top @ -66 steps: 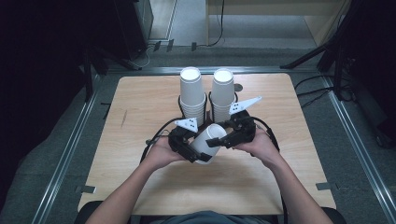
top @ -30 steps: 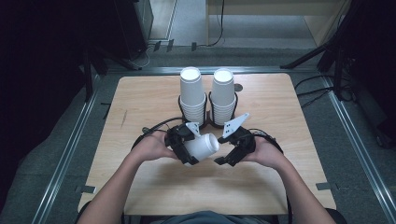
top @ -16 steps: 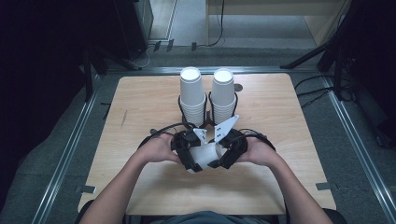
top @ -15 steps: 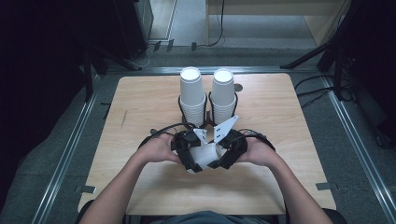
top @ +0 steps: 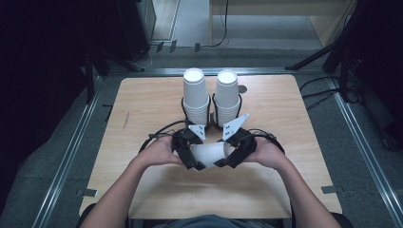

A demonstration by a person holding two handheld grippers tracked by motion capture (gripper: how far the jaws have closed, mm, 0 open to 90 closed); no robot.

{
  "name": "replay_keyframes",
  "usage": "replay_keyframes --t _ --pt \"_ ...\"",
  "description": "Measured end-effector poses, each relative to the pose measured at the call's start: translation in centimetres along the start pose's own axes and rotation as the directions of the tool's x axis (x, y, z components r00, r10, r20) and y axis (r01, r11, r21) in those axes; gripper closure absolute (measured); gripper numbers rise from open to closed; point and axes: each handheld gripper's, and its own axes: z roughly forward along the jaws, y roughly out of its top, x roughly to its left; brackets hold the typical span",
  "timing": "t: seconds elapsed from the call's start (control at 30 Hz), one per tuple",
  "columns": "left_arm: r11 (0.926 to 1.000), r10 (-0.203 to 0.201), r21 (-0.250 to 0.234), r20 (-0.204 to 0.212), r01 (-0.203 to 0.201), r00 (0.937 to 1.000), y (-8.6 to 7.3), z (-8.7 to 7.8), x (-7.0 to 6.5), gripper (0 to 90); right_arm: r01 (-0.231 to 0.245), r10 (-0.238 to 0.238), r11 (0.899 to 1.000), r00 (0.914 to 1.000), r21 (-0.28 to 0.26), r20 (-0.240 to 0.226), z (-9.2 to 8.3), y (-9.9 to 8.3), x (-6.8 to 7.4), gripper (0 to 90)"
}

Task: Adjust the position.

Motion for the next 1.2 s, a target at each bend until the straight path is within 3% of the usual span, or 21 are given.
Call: replay_keyframes --t 0.1,0.17,0.2,0.23,0.33,0.4,0.73,0.83,1.13,1.2 --pt "0.9993 0.0 -0.038 0.012 0.001 0.9999 -0.3 -0.4 0.2 0.0 -0.017 0.017 1.0 0.9999 -0.012 0.001 -0.3 -0.1 -0.1 23.9" --pt "0.9927 -0.013 -0.12 0.014 0.014 0.9998 -0.9 -1.1 0.4 0.0 -0.037 0.037 0.998 0.9993 -0.058 -0.009 -0.8 -0.2 -0.2 23.8" --pt "0.9927 -0.013 -0.12 0.014 0.014 0.9998 -0.9 -1.1 0.4 0.0 -0.043 0.043 0.997 0.999 -0.062 -0.011 -0.9 -0.2 -0.2 23.8" --pt "0.9856 -0.023 -0.167 0.009 0.024 0.9997 -1.2 -1.5 0.6 0.0 -0.045 0.044 0.997 0.999 -0.066 -0.008 -1.0 -0.2 -0.2 23.8" --pt "0.9793 -0.037 -0.199 0.001 0.036 0.9993 -1.4 -1.8 0.6 0.0 -0.048 0.048 0.996 0.9988 -0.074 0.004 -1.2 -0.3 -0.2 23.8" --pt "0.9766 -0.034 -0.213 -0.016 0.03 0.9993 -1.5 -2.0 0.6 0.0 -0.052 0.052 0.996 0.9987 -0.078 0.0 -1.3 -0.3 -0.3 23.8" --pt "0.9646 -0.046 -0.261 -0.017 0.04 0.9988 -2.0 -2.4 0.5 0.0 -0.085 0.087 0.989 0.9961 -0.119 0.011 -2.7 -1.1 -0.6 23.9" --pt "0.9578 -0.049 -0.284 -0.012 0.044 0.9987 -2.2 -2.4 0.5 0.0 -0.098 0.1 0.984 0.9949 -0.149 0.008 -3.3 -1.3 -0.6 23.9" --pt "0.953 -0.039 -0.301 0.001 0.038 0.9992 -1.9 -1.6 0.2 0.0 -0.113 0.111 0.967 0.9936 -0.227 -0.022 -4.1 -0.9 -0.6 23.9" --pt "0.9477 -0.039 -0.317 0.007 0.039 0.9992 -1.7 -1.5 0.3 0.0 -0.105 0.101 0.966 0.9944 -0.236 -0.031 -4.1 -0.8 -0.5 23.9"
